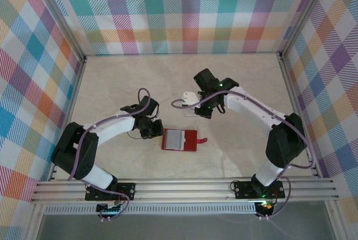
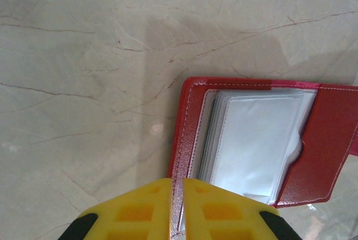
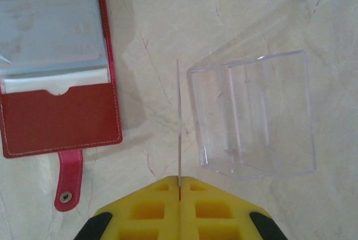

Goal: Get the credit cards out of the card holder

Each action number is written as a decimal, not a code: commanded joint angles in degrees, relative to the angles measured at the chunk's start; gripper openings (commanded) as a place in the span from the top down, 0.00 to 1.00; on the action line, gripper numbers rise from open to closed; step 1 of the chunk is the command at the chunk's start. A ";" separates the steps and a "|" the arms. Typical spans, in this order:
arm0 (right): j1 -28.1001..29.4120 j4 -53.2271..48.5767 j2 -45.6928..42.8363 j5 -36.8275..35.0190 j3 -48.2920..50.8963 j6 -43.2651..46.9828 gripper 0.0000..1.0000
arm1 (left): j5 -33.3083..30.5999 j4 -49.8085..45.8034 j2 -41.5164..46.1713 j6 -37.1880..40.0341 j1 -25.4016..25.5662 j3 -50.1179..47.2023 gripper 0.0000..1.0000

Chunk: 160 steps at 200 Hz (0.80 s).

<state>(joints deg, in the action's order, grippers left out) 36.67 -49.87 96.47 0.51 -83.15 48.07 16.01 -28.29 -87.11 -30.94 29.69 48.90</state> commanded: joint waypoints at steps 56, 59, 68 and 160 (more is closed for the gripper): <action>-1.20 -7.79 10.82 -2.17 -11.31 8.15 1.00 | 0.67 -1.06 2.02 2.06 -1.49 -0.74 0.86; -1.17 -7.83 11.32 -2.37 -11.71 8.30 1.00 | 0.69 -1.13 2.09 2.08 -1.56 -0.83 0.86; -1.32 -7.96 12.71 -2.83 -12.80 8.75 1.00 | 0.77 -1.06 2.12 2.02 -1.63 -0.94 0.85; -2.39 -10.03 22.82 -5.11 -17.94 11.41 1.00 | 0.29 -1.64 2.46 1.75 -1.75 -1.66 0.85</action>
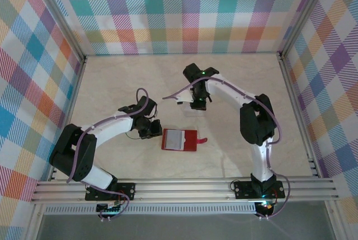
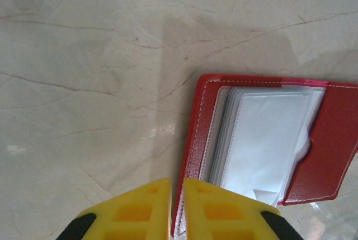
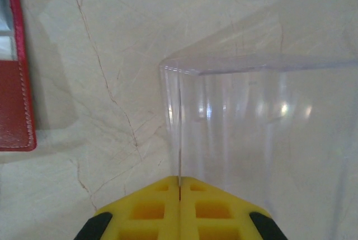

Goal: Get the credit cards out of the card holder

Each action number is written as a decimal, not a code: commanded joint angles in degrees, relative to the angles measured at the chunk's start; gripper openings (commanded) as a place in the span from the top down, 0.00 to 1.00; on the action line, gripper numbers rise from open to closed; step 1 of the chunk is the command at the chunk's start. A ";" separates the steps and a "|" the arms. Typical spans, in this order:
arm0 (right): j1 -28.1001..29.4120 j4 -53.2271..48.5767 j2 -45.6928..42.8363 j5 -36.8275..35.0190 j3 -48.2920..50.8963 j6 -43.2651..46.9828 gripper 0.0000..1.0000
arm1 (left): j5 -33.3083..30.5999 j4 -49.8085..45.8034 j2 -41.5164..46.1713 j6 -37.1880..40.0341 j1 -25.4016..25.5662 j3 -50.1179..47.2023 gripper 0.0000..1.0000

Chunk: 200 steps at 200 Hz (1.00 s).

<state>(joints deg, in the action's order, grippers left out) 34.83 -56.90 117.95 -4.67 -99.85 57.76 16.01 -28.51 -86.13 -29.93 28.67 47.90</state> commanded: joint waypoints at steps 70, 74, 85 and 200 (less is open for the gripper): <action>-0.60 -4.87 -0.63 1.67 -1.14 -0.46 1.00 | -0.15 -2.34 2.63 0.64 -0.78 -0.53 0.85; -0.61 -4.61 -1.32 1.68 -1.13 -0.60 1.00 | -0.11 -2.46 2.64 0.63 -0.72 -0.61 0.85; -0.51 -3.87 -3.02 1.16 -1.21 -0.53 1.00 | -0.18 -2.43 2.83 0.63 -0.79 -0.45 0.85; -0.56 1.89 -0.71 -2.51 -2.19 6.30 1.00 | -0.89 -3.57 2.36 0.44 -0.80 1.12 0.85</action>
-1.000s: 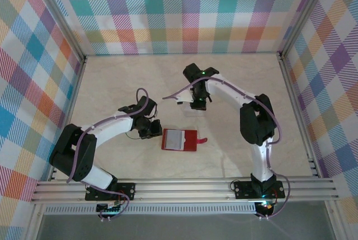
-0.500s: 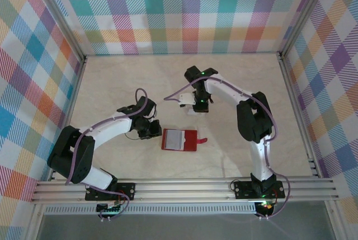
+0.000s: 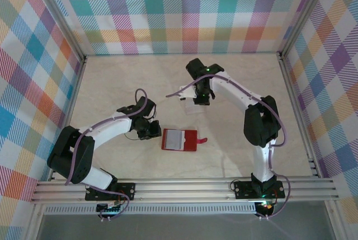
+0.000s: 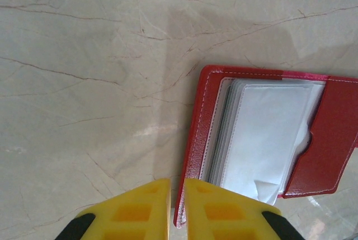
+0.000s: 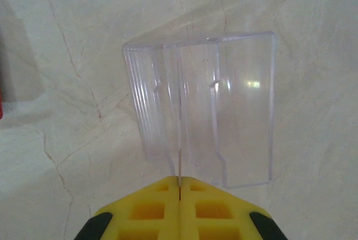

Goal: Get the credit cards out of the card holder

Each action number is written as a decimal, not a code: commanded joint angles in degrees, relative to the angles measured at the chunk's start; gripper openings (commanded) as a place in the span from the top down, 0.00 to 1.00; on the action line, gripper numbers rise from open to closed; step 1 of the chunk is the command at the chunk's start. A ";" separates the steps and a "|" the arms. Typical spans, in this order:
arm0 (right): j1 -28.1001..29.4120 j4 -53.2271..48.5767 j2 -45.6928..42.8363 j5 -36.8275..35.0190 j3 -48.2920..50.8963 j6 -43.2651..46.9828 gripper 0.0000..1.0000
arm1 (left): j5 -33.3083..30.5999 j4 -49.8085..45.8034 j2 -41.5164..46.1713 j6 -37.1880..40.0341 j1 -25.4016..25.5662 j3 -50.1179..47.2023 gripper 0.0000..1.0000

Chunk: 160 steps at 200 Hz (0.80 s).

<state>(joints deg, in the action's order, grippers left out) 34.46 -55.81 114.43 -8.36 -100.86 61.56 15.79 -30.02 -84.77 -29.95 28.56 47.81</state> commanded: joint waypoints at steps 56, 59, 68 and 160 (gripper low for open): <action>0.30 -4.78 3.96 4.39 -1.18 0.51 1.00 | -0.64 -2.65 0.92 0.64 -0.71 1.25 0.85; 0.41 -5.09 3.94 4.47 -1.23 0.35 1.00 | -0.60 -2.64 0.96 0.63 -0.74 1.34 0.85; 0.80 -5.97 3.87 4.62 -1.26 -0.02 1.00 | -0.46 -2.70 1.02 0.69 -0.70 1.42 0.85; 2.26 -7.65 7.20 6.09 -3.69 -3.90 0.82 | -0.50 -2.86 1.74 1.16 -0.70 0.78 0.85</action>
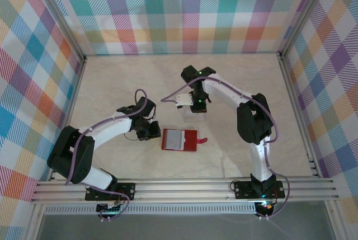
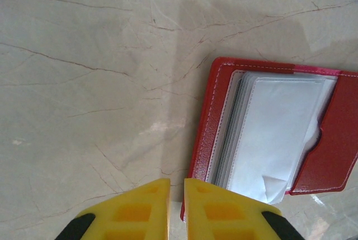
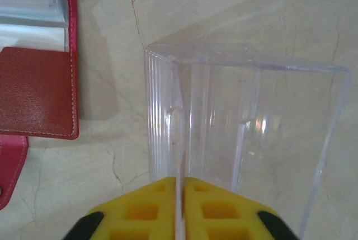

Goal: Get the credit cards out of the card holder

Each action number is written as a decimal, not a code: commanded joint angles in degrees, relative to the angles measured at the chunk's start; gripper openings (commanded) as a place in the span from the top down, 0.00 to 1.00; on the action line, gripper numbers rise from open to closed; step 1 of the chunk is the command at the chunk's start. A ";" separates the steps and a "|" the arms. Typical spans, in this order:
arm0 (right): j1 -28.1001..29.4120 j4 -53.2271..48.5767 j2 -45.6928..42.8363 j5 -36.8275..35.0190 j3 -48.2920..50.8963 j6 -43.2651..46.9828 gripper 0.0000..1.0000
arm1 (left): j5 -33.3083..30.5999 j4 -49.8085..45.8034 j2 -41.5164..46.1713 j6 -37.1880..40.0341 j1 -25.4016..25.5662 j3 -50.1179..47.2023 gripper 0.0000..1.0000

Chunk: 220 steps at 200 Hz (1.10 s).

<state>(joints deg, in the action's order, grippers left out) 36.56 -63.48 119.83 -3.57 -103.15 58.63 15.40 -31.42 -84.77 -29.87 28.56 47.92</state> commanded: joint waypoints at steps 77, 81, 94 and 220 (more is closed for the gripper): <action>0.01 7.67 -1.45 -3.40 -0.35 -1.40 0.76 | -0.68 -1.81 2.59 0.96 -0.79 0.51 0.85; 0.05 8.22 -1.81 -3.71 -0.09 -1.40 0.76 | -0.55 -1.76 2.59 0.96 -0.83 0.53 0.85; 0.01 9.21 -2.89 -4.07 0.64 -1.39 0.75 | -0.47 -1.63 2.48 0.93 -0.81 0.59 0.85; -0.07 16.27 -0.82 -4.92 6.47 -2.55 0.66 | 1.34 0.00 0.32 0.49 -0.79 0.07 0.84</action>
<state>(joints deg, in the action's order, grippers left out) 36.56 -48.56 117.69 -9.02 -97.03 57.32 15.59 -31.33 -83.92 -29.89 28.29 47.92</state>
